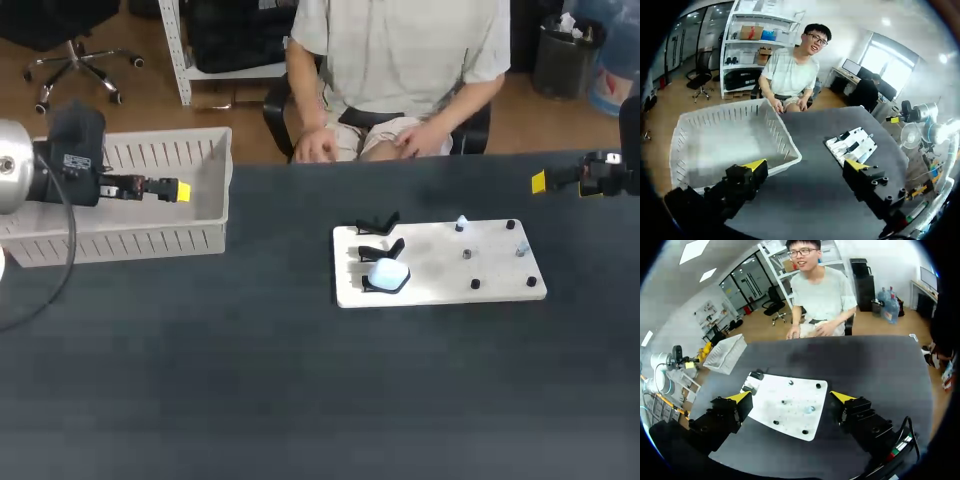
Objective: Pick up each earbud case from the left stands, insert the matching earbuds, close the lid, and place the case in the box.
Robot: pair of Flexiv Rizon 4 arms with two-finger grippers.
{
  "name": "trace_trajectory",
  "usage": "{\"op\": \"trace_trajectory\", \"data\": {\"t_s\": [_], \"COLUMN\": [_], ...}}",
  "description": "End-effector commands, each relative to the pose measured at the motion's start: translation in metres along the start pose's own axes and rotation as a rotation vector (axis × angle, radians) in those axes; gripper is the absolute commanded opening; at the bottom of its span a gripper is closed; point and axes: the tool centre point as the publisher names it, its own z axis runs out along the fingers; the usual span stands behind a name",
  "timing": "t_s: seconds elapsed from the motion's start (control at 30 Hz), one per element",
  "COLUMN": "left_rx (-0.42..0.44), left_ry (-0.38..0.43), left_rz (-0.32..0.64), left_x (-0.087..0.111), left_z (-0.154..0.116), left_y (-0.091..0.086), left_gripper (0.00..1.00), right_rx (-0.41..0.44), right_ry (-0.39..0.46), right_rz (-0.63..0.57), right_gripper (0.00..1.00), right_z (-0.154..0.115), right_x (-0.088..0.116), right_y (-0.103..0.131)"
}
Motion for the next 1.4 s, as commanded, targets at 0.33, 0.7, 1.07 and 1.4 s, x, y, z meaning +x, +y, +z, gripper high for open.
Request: {"op": "trace_trajectory", "data": {"t_s": [0.33,0.7,1.07,1.4], "left_rx": [0.246,0.429,0.575,0.613], "left_ry": [-0.056,-0.056,-0.035,-0.014], "left_rz": [0.337,0.556,0.683,0.683], "left_x": [-0.009,0.006,0.038,0.052], "left_z": [0.029,0.058,0.097,0.135], "left_y": [-0.042,-0.097,-0.144,-0.159], "left_gripper": [1.0,1.0,1.0,1.0], "right_rx": [-0.001,-0.001,-0.001,-0.001], "right_ry": [0.001,0.001,0.001,0.001], "right_rz": [0.0,0.0,0.0,0.0], "right_gripper": [1.0,1.0,1.0,1.0], "right_z": [0.0,0.0,0.0,0.0], "right_x": [0.0,0.0,0.0,0.0], "right_y": [-0.001,-0.001,-0.001,-0.001]}}
